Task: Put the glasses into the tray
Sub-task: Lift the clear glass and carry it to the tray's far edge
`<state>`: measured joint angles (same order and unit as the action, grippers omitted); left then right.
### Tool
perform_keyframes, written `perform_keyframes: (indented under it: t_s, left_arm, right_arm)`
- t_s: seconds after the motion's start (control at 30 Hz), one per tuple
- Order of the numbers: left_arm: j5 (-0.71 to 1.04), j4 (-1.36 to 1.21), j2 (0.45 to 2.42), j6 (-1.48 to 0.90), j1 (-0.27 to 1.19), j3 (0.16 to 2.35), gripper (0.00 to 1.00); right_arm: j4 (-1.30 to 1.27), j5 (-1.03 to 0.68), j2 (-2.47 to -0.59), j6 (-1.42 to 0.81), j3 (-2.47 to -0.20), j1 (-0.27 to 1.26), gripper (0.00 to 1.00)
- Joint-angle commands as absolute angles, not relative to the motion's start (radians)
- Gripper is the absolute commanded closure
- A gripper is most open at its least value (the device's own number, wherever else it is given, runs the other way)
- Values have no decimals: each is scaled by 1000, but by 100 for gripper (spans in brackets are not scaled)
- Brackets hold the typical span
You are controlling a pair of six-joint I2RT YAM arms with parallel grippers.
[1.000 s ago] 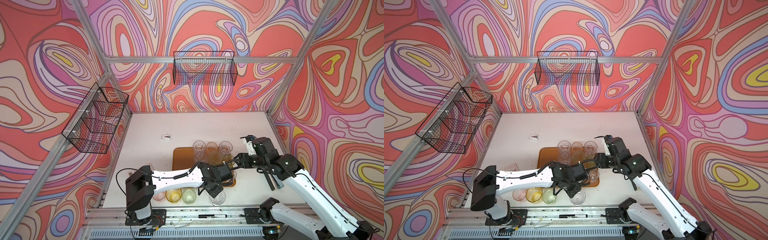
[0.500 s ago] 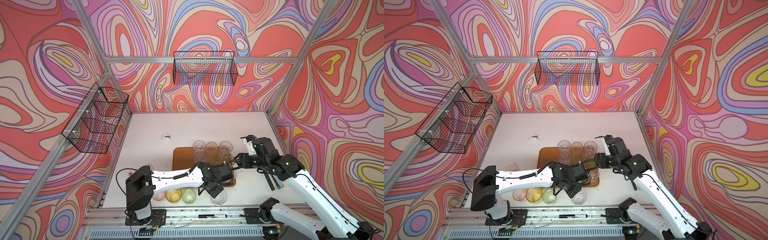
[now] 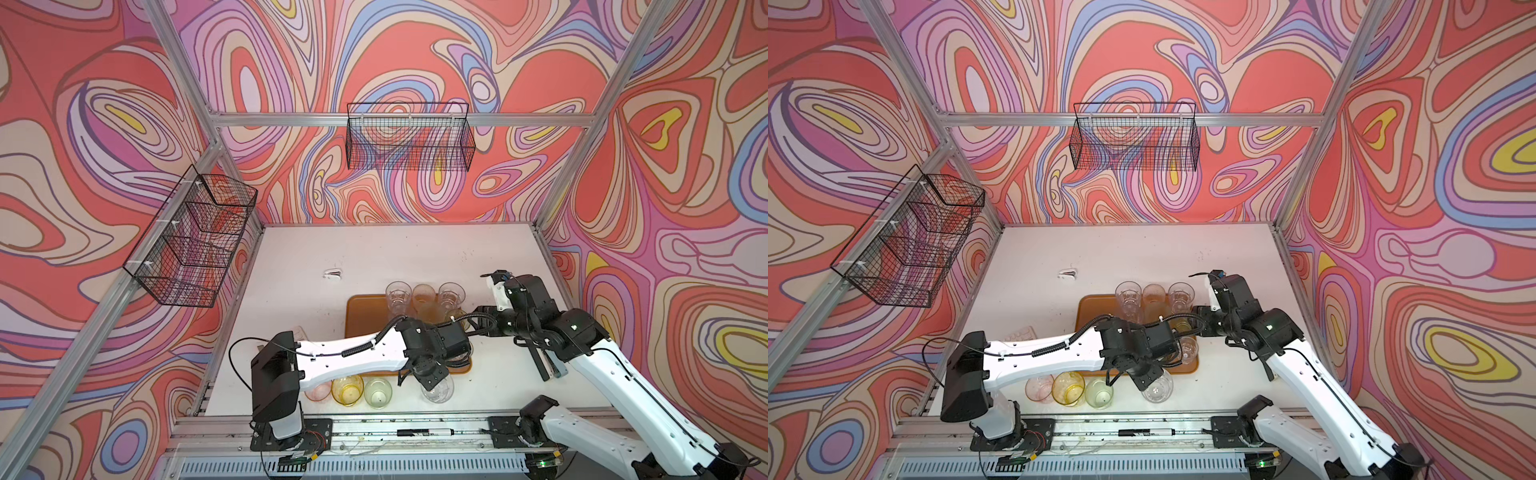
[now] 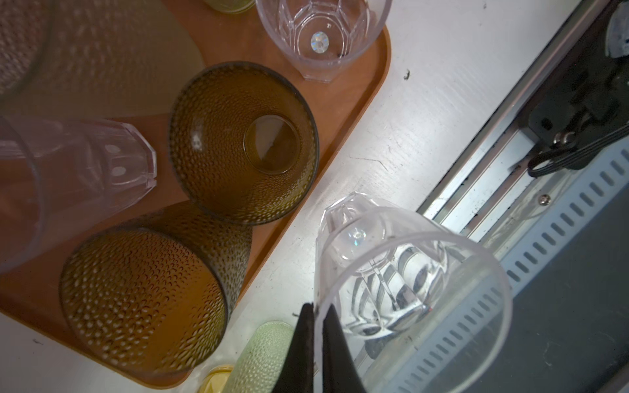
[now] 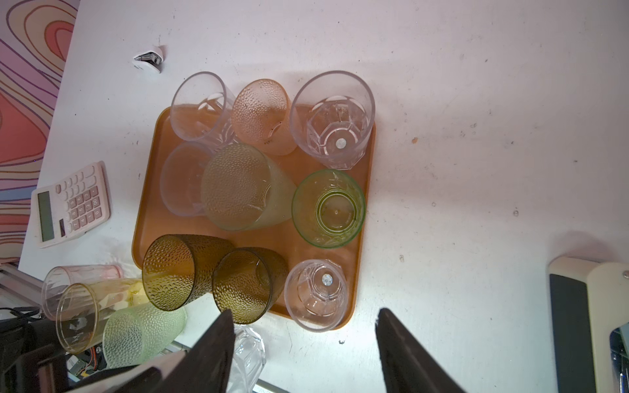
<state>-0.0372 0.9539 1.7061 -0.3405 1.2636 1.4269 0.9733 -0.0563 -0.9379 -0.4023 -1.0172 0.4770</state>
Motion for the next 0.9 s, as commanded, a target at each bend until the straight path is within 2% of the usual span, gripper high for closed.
perform_keyframes:
  t_s: [0.0,0.43,0.87]
  left_arm:
    - [-71,1024,1651,-324,1269,1464,100]
    - [-70,1114,1567,-341,1191,1545,100]
    - [-70,1246,1533,-319,1010,1689,100]
  right_arm:
    - [953,-41,-923,-394,-1038,475,31]
    - [945,-37,-930,-389,-1044,475,31]
    - [935,-56,-958,-343,-1036,474,32]
